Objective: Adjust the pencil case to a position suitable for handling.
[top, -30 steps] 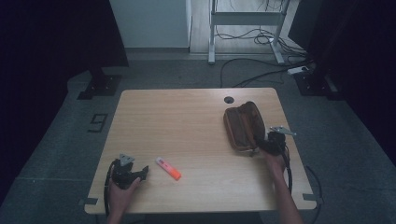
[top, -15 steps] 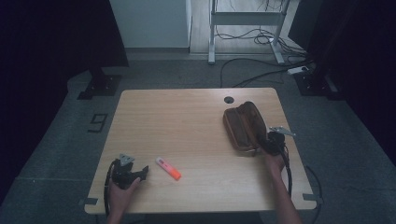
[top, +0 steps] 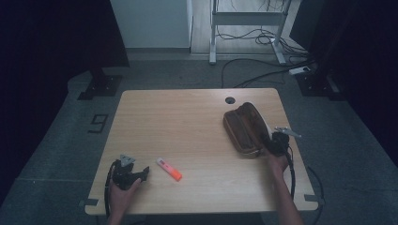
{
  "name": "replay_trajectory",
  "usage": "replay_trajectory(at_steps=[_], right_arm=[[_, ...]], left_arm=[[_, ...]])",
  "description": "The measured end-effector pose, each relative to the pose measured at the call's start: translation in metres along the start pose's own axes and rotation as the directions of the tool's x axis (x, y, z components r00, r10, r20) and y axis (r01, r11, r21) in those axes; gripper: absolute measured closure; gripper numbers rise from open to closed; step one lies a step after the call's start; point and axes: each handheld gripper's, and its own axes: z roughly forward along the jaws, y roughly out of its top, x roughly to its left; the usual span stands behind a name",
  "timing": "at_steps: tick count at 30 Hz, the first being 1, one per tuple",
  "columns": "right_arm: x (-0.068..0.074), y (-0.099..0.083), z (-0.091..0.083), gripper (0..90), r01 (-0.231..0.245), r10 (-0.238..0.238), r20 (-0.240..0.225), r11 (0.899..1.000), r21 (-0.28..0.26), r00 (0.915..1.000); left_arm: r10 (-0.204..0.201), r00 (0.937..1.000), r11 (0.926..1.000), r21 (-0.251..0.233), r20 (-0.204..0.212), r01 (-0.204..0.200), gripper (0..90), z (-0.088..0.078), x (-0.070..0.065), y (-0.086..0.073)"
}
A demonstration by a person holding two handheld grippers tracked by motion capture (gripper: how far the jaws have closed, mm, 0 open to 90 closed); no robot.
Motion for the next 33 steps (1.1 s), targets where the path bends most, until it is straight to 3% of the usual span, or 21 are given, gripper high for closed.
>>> replay_trajectory(at_steps=[33], right_arm=[[0.002,0.009,-0.02,82.6,-0.019,0.011,-0.083,0.996,-0.092,0.9965]], left_arm=[[0.0,1.0,1.0,0.0,0.0,0.0,19.5,0.0,0.0,0.0]])
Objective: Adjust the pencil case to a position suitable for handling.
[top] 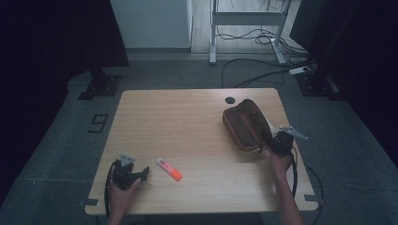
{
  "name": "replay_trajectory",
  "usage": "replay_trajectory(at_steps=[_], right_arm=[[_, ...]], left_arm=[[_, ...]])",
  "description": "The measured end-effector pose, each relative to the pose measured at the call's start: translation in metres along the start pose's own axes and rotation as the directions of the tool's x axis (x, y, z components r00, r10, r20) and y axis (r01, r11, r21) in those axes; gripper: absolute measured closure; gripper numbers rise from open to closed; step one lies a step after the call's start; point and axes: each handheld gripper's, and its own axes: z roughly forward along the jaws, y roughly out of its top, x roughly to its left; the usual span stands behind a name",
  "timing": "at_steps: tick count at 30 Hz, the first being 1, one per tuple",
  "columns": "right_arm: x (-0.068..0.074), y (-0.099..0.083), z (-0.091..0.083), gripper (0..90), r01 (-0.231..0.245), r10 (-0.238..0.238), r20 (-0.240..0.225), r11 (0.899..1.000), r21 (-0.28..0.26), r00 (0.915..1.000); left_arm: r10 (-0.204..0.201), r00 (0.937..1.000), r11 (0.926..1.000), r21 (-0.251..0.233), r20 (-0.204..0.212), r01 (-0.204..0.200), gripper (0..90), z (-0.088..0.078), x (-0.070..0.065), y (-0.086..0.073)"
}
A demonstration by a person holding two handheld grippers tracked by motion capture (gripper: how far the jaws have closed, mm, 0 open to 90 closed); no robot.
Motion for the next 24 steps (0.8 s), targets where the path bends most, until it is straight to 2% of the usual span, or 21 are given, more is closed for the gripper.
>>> replay_trajectory(at_steps=[13,24], right_arm=[[0.005,0.004,-0.006,82.6,0.009,-0.01,-0.047,1.0,-0.026,0.9988],[0.018,0.009,-0.009,82.5,0.054,-0.057,-0.095,0.998,-0.03,0.9939]], left_arm=[[0.0,1.0,1.0,0.0,0.001,0.0,19.5,0.0,0.0,0.0],[0.0,1.0,1.0,0.0,0.001,0.0,19.5,0.0,0.0,0.0]])
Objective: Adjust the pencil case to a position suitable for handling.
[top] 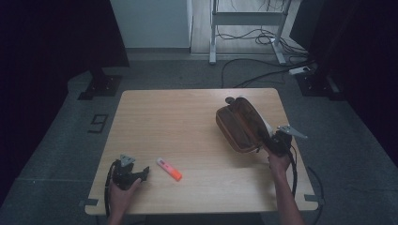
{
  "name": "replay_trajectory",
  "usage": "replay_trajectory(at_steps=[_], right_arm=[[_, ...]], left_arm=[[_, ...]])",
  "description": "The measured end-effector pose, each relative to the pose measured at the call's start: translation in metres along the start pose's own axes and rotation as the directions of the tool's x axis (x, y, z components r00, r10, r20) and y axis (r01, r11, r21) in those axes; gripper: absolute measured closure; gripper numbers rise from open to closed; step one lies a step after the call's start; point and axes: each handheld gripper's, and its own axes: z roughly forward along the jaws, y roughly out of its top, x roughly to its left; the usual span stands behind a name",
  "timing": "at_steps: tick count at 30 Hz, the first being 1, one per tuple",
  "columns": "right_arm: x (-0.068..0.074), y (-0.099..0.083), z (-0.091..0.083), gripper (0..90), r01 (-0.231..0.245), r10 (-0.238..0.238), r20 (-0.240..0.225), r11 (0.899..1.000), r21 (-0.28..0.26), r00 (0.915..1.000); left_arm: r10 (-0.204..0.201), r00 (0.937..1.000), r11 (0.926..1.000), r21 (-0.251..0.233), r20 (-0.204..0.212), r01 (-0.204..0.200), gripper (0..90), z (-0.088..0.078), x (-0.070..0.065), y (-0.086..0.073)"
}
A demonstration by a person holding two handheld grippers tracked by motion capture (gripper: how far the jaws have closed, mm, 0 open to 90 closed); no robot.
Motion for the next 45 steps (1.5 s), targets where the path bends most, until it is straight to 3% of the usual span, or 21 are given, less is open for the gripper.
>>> replay_trajectory(at_steps=[25,38,45], right_arm=[[0.019,0.003,0.001,82.4,0.068,-0.067,-0.095,0.998,0.006,0.9932],[0.029,0.001,0.005,82.5,0.101,-0.097,-0.151,0.995,0.018,0.9837],[0.035,-0.001,0.008,82.4,0.125,-0.117,-0.195,0.992,0.028,0.9738]], left_arm=[[0.0,1.0,1.0,0.0,0.0,0.0,19.5,0.0,0.0,0.0],[0.0,1.0,1.0,-0.001,-0.001,0.0,19.5,0.0,0.0,0.0],[0.0,1.0,1.0,0.0,0.0,0.0,19.5,0.0,0.0,0.0]])
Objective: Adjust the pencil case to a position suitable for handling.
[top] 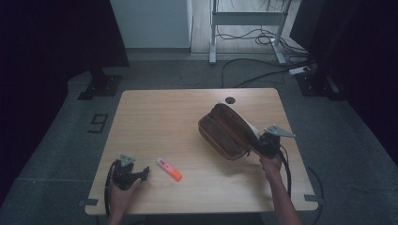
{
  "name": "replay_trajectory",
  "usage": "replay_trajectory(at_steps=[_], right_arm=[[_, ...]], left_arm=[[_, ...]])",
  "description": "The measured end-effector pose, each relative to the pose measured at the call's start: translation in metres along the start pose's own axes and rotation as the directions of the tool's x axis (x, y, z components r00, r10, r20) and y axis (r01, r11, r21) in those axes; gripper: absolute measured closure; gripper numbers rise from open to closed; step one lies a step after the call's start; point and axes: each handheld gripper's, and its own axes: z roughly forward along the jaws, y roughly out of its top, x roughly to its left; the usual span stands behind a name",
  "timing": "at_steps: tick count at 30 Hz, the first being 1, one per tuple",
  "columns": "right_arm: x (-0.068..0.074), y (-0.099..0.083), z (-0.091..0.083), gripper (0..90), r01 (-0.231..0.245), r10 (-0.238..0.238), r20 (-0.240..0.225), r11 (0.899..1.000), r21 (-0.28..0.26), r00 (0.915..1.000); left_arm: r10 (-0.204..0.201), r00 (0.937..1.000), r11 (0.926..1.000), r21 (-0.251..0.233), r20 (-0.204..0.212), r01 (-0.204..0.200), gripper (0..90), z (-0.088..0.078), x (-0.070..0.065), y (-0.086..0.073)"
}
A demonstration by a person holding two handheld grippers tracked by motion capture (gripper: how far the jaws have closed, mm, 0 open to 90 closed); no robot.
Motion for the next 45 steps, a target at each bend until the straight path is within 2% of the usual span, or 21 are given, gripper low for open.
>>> replay_trajectory(at_steps=[6,21,32,37,40,43,45], right_arm=[[0.007,-0.002,0.006,82.4,0.028,-0.028,-0.042,0.999,0.02,0.9987],[0.018,-0.011,0.022,82.3,0.078,-0.071,-0.091,0.994,0.079,0.9934],[0.019,-0.017,0.031,81.6,0.096,-0.084,-0.093,0.986,0.135,0.9921],[0.018,-0.02,0.034,81.4,0.097,-0.082,-0.103,0.985,0.141,0.9913],[0.017,-0.021,0.034,80.2,0.104,-0.09,-0.099,0.983,0.151,0.991],[0.016,-0.023,0.037,77.5,0.124,-0.111,-0.079,0.976,0.179,0.9906],[0.016,-0.024,0.038,77.1,0.123,-0.111,-0.076,0.976,0.181,0.991]], left_arm=[[0.0,1.0,1.0,0.0,0.0,0.0,19.5,0.0,0.0,0.0],[0.0,1.0,1.0,-0.001,0.0,0.0,19.5,0.0,0.0,0.0],[0.0,1.0,1.0,-0.001,0.0,0.0,19.5,0.0,0.0,0.0],[0.0,1.0,1.0,0.0,0.0,0.0,19.5,0.0,0.0,0.0],[0.0,1.0,1.0,0.0,0.0,0.0,19.5,0.0,0.0,0.0],[0.0,1.0,1.0,0.0,0.0,0.0,19.5,0.0,0.0,0.0],[0.0,1.0,1.0,0.0,0.0,0.0,19.5,0.0,0.0,0.0]])
